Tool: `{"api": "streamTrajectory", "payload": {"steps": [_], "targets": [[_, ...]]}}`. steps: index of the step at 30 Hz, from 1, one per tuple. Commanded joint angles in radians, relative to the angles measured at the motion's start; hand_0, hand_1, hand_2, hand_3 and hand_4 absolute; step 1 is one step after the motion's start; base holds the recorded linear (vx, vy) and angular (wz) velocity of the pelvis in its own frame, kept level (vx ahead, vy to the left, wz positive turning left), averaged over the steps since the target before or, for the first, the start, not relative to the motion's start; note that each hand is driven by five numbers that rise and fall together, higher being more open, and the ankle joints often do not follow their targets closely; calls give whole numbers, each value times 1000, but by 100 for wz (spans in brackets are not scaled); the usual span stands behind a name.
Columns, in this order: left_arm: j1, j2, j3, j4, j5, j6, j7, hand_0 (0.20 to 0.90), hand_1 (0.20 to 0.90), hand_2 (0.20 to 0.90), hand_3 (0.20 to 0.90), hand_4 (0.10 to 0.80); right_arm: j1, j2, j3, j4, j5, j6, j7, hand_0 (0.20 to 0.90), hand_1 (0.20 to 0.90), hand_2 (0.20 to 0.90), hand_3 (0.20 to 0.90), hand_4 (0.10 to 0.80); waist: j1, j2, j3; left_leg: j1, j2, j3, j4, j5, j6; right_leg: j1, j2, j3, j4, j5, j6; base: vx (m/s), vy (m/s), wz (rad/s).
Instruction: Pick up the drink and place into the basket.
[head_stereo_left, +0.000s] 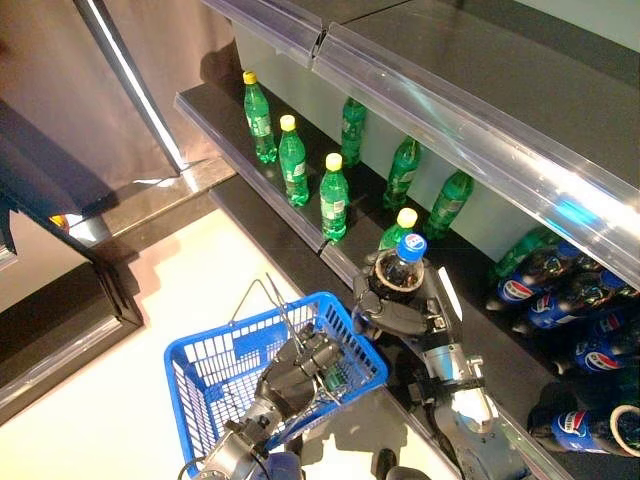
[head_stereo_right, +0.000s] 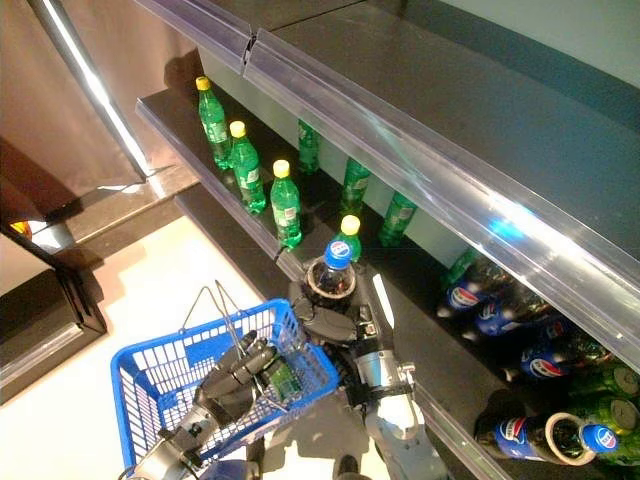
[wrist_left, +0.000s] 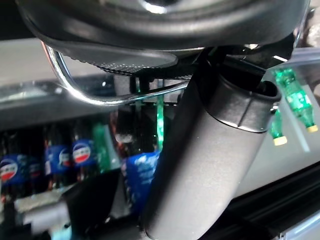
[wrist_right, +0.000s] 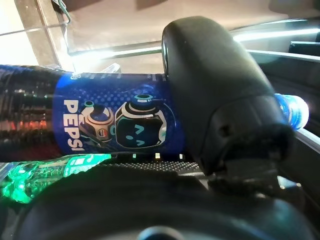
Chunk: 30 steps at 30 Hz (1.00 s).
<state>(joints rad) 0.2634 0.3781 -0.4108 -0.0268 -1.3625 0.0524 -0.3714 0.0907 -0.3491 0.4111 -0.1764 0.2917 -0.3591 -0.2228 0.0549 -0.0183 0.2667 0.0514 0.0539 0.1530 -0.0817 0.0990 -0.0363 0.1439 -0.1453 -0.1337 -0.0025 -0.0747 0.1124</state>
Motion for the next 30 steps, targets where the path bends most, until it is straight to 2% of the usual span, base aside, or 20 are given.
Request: {"api": "streamTrajectory", "payload": {"steps": [1,11,20,30], "targets": [[-134,-44,-39,-323,-68,-41,-254,300,300,300,200,100,-161,18,13,-143,7,-143,-37,300,300,300,200,100,16,5,-164,12,56,-45,129,-121,-49,-97,-138,-21,0,173,82,0,0,0],[-157,-12,-81,-386,-104,-54,-285,300,300,300,200,100,-163,10,74,-107,31,-119,-62,300,300,300,200,100,9,11,-170,15,48,-43,134,-129,-41,-112,-145,-13,15,176,90,8,10,0],[-173,-2,-78,-429,-88,-132,-319,300,300,300,200,100,-116,26,114,-27,145,-39,-29,300,300,300,200,100,6,10,-171,10,42,-41,140,-132,-37,-124,-155,-22,29,178,94,18,25,7],[-193,-31,-75,-445,-151,-65,-326,300,300,300,200,100,-96,73,169,164,236,-61,46,300,300,300,200,100,18,11,-168,7,33,-58,141,-136,-32,-131,-166,-37,39,182,96,4,7,2]]}}
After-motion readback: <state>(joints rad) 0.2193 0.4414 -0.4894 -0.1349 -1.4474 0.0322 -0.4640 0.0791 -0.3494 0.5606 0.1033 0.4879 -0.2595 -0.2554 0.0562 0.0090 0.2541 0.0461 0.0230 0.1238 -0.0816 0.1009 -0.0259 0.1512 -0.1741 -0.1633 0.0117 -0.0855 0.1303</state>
